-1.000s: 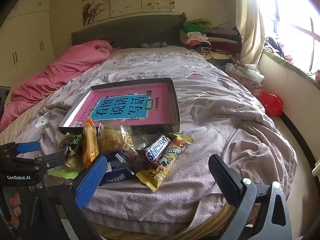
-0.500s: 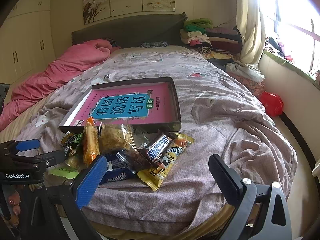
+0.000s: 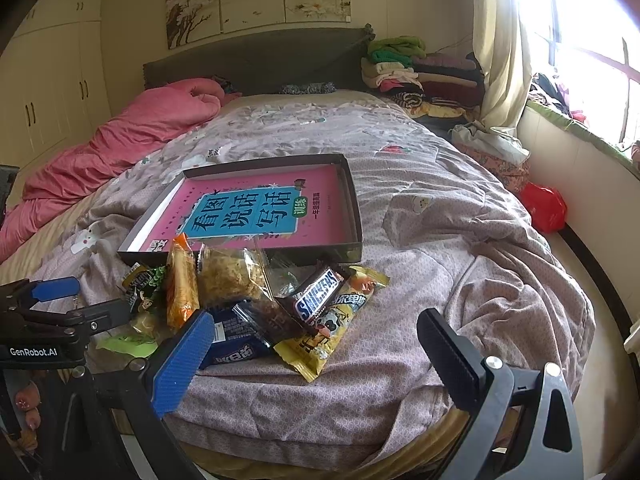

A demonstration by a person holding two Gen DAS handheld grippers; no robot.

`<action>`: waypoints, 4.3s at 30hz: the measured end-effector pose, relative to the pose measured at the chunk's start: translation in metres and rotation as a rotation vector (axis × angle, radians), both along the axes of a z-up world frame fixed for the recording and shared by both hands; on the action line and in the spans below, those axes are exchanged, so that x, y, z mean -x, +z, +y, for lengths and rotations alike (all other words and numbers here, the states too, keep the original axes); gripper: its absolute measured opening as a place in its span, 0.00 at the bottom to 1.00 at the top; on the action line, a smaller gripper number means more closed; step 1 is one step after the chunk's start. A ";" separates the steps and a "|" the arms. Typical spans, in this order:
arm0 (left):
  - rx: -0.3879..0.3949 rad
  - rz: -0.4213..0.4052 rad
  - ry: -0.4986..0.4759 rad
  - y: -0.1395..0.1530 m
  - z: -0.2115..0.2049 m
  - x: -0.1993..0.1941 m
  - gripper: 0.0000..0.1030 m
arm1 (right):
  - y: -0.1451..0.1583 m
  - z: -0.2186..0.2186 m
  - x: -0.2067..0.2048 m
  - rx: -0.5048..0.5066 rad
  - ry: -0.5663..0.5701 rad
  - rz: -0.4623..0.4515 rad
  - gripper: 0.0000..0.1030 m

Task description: Organize snacks

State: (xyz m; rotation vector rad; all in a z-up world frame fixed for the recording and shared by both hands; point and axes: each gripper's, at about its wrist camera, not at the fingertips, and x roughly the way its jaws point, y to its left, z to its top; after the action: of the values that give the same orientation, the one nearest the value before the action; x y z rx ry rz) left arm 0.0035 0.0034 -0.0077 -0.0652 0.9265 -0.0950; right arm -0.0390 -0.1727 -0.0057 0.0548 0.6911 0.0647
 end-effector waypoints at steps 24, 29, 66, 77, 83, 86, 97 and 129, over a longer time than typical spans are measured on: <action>0.044 0.037 -0.004 -0.008 0.008 -0.009 0.99 | -0.013 -0.009 -0.009 -0.018 -0.021 0.033 0.99; 0.064 0.057 -0.019 -0.013 0.013 -0.016 0.99 | -0.017 -0.012 -0.011 -0.019 -0.030 0.044 0.99; 0.075 0.076 -0.102 -0.031 0.009 -0.039 0.69 | -0.047 -0.049 -0.053 -0.252 -0.115 0.180 0.52; 0.076 0.079 -0.098 -0.033 0.009 -0.042 0.64 | -0.065 -0.052 -0.081 -0.311 -0.115 0.285 0.35; 0.084 0.083 -0.081 -0.033 0.012 -0.047 0.60 | -0.075 -0.052 -0.095 -0.318 -0.101 0.303 0.29; 0.096 0.085 -0.073 -0.034 0.014 -0.050 0.57 | -0.075 -0.052 -0.096 -0.317 -0.086 0.286 0.27; 0.126 0.066 -0.078 -0.028 0.019 -0.048 0.38 | -0.058 -0.060 -0.082 -0.329 -0.070 0.201 0.24; 0.129 -0.109 -0.006 0.022 0.051 -0.049 0.36 | 0.019 -0.043 -0.092 -0.293 -0.025 -0.001 0.24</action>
State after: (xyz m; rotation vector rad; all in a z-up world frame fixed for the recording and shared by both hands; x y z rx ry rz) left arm 0.0526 0.0542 0.0144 -0.1749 0.8107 -0.1620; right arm 0.0531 -0.2154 0.0135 0.3440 0.6756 0.1419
